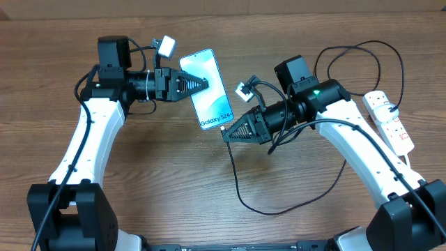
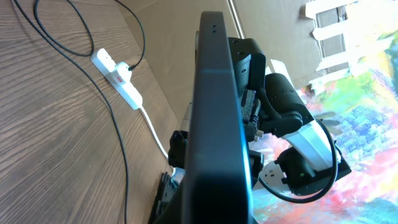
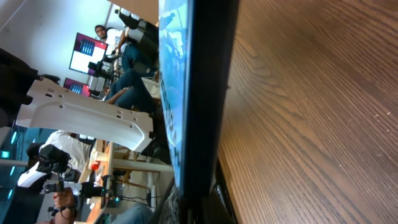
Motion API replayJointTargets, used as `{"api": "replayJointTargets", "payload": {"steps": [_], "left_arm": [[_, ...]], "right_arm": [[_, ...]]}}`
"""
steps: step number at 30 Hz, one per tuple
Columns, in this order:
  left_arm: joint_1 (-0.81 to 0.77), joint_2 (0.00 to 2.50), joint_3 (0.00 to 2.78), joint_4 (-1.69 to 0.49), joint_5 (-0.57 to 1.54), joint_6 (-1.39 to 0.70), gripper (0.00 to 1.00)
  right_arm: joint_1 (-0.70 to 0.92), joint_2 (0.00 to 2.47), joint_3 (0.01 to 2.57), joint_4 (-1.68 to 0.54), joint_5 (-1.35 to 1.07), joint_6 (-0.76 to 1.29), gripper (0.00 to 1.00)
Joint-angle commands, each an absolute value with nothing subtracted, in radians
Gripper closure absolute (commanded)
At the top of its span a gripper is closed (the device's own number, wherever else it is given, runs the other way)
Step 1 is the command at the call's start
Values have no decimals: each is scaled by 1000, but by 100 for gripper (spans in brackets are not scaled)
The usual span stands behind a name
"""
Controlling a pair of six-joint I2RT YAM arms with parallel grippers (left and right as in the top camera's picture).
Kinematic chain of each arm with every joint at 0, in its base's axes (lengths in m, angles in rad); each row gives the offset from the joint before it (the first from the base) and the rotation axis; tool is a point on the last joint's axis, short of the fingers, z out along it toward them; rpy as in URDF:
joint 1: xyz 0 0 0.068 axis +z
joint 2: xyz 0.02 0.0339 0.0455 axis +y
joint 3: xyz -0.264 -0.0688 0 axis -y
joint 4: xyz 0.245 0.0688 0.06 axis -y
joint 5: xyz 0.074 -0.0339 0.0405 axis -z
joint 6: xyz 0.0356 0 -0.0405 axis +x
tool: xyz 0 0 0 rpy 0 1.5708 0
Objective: Plug charger to phone and switch on socket
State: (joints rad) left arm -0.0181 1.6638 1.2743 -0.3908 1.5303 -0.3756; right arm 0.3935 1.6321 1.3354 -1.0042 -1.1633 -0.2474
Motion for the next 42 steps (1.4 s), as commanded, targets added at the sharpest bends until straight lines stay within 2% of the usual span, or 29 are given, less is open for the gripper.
{"api": "replayJointTargets", "payload": {"steps": [1, 42], "left_arm": [[-16, 1649, 1289, -384, 1560, -390, 96], [-22, 1649, 1289, -383, 1534, -390, 96]], "right_arm": [[392, 1633, 1336, -994, -1181, -254, 96], [393, 1633, 1336, -955, -1196, -179, 96]]}}
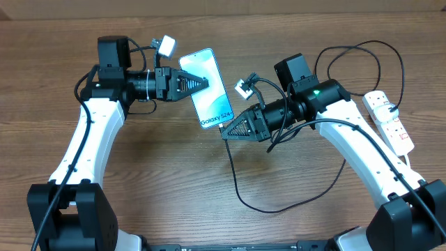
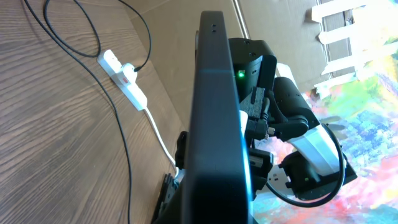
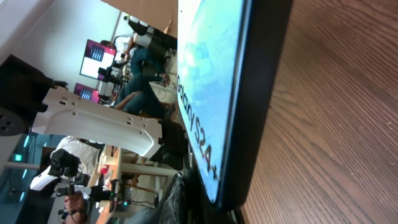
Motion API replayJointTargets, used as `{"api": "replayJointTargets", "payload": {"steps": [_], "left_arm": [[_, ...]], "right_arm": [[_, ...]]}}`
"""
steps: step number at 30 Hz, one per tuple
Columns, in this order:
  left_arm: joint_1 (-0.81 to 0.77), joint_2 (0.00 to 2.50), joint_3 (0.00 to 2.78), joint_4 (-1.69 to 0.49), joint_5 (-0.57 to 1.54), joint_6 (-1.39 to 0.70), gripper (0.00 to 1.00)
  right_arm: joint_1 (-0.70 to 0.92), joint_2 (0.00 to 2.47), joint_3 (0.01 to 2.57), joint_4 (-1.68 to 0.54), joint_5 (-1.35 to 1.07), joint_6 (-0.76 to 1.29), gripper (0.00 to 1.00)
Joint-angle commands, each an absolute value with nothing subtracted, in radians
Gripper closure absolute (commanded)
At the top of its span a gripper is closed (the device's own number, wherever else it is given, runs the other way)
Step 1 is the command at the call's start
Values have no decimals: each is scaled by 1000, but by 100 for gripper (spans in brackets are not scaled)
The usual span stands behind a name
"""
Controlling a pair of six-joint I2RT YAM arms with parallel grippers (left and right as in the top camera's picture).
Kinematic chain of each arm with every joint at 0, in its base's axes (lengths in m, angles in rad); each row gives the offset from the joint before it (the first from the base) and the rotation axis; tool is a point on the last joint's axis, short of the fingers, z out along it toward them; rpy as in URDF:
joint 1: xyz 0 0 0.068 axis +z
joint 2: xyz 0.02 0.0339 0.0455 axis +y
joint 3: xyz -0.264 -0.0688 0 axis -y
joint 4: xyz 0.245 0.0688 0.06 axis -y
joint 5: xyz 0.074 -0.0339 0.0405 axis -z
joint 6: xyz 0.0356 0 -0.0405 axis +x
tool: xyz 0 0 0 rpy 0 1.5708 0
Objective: Plug charger to phone and switch on socket
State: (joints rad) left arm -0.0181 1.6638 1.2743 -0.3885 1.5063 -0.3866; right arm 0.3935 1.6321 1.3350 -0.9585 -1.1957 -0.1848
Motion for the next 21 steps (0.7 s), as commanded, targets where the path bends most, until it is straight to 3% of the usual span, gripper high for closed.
{"api": "replayJointTargets", "payload": {"steps": [1, 21], "left_arm": [[-22, 1649, 1289, -380, 1534, -390, 96], [-22, 1649, 1289, -299, 1538, -476, 96]], "right_arm": [[393, 1633, 1336, -955, -1196, -179, 96], [408, 1633, 1336, -934, -1165, -178, 96]]}}
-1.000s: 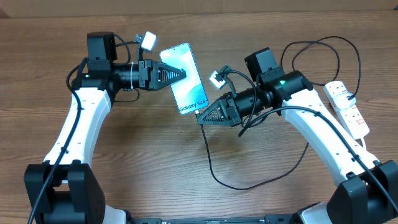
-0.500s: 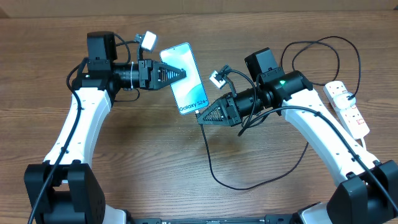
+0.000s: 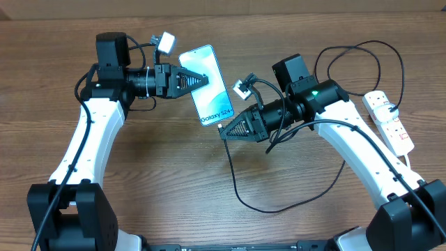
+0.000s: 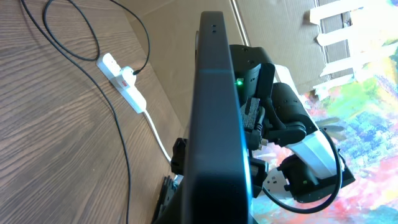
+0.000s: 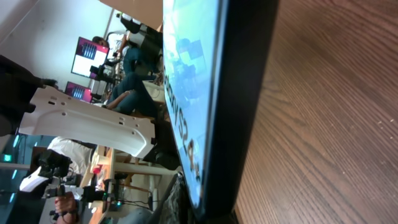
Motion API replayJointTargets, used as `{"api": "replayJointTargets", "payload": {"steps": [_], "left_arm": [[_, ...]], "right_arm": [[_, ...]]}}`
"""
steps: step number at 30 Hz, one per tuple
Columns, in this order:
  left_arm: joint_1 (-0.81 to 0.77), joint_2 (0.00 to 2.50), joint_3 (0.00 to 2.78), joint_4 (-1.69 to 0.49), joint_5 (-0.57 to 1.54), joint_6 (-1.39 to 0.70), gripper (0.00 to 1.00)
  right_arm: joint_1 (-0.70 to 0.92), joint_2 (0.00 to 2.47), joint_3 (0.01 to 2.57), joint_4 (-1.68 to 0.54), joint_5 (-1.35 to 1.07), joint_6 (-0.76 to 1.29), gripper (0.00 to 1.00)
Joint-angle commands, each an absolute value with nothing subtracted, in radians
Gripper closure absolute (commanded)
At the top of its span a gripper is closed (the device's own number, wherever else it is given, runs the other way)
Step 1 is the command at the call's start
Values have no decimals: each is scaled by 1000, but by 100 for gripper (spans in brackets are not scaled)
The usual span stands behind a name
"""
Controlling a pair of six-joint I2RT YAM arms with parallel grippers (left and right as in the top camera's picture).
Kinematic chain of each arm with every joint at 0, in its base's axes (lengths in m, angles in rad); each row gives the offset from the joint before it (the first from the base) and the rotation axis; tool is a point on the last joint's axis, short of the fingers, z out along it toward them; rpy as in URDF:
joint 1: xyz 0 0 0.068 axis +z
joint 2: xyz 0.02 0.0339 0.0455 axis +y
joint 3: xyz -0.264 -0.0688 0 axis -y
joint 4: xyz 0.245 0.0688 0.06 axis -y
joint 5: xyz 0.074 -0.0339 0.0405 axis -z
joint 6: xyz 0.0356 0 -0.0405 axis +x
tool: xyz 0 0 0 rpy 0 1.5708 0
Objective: Plug charger to phone and switch on socket
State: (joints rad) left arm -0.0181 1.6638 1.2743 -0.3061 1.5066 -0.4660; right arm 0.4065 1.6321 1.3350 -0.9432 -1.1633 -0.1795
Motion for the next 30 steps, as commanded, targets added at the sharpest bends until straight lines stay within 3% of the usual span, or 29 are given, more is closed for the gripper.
{"api": "replayJointTargets", "payload": {"steps": [1, 30], "left_arm": [[-22, 1649, 1289, -300, 1538, -476, 96], [-15, 1649, 1289, -298, 1538, -435, 96]], "right_arm": [[408, 1633, 1336, -927, -1165, -174, 96], [408, 1633, 1336, -934, -1161, -131, 96]]}}
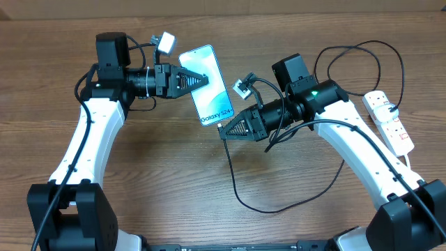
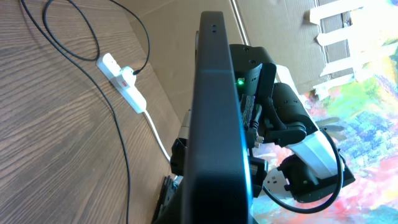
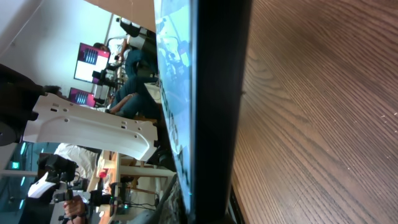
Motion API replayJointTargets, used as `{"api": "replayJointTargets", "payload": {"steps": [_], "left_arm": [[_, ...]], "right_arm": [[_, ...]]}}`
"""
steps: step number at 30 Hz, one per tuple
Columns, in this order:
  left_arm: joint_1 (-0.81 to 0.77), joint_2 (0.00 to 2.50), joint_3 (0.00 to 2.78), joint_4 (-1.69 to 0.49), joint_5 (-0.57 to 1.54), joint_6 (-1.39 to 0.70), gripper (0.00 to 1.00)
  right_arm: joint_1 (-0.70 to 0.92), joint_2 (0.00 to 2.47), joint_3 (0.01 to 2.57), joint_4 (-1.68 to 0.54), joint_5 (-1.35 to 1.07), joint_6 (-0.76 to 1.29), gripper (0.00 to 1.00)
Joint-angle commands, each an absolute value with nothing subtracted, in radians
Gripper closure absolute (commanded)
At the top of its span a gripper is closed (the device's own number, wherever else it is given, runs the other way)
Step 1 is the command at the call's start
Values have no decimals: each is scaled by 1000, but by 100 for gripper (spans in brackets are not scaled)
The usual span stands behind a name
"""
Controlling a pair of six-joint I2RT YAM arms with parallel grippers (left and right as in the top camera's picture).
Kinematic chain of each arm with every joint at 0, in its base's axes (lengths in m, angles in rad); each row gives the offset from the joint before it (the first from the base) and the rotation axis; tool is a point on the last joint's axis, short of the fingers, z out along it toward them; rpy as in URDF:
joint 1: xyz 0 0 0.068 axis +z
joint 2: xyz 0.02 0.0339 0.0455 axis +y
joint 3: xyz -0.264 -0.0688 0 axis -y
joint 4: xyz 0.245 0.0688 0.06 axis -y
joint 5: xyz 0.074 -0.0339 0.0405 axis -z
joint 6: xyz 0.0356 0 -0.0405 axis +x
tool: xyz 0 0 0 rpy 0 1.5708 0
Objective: Plug charger to phone and switch on socket
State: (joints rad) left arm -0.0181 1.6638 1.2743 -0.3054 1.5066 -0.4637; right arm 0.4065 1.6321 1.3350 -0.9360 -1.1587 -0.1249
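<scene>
The phone (image 1: 209,89), its screen lit pale blue, is held off the table with my left gripper (image 1: 202,81) shut on its upper left edge. In the left wrist view the phone (image 2: 217,118) shows as a dark edge-on slab. My right gripper (image 1: 224,132) is at the phone's bottom edge, shut on the charger plug (image 1: 221,128). The plug's tip touches that edge; whether it is seated cannot be told. In the right wrist view the phone (image 3: 214,106) fills the middle and hides the plug. The white power strip (image 1: 389,120) lies at the far right.
The black charger cable (image 1: 237,185) drops from the plug, loops across the front of the wooden table (image 1: 153,181) and runs back to the power strip (image 2: 122,79). A second loop of cable (image 1: 355,63) lies behind my right arm (image 1: 348,132).
In the overhead view both arms and the phone stand almost where they were. In the right wrist view the phone now shows more squarely edge-on, with less of its screen visible.
At the oldest moment my left gripper held the phone up and my right gripper held the plug at its bottom edge. Then the right wrist view showed more of the screen. Later the phone sat slightly farther back, and the plug stays at its lower corner now.
</scene>
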Motion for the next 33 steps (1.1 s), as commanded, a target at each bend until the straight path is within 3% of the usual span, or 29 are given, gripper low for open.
{"api": "replayJointTargets", "payload": {"steps": [1, 33], "left_arm": [[-15, 1649, 1289, -298, 1538, -433, 96], [-15, 1649, 1289, -298, 1534, -423, 96]], "right_arm": [[408, 1633, 1336, -933, -1161, -131, 96], [392, 1633, 1336, -921, -1215, -131, 96]]}}
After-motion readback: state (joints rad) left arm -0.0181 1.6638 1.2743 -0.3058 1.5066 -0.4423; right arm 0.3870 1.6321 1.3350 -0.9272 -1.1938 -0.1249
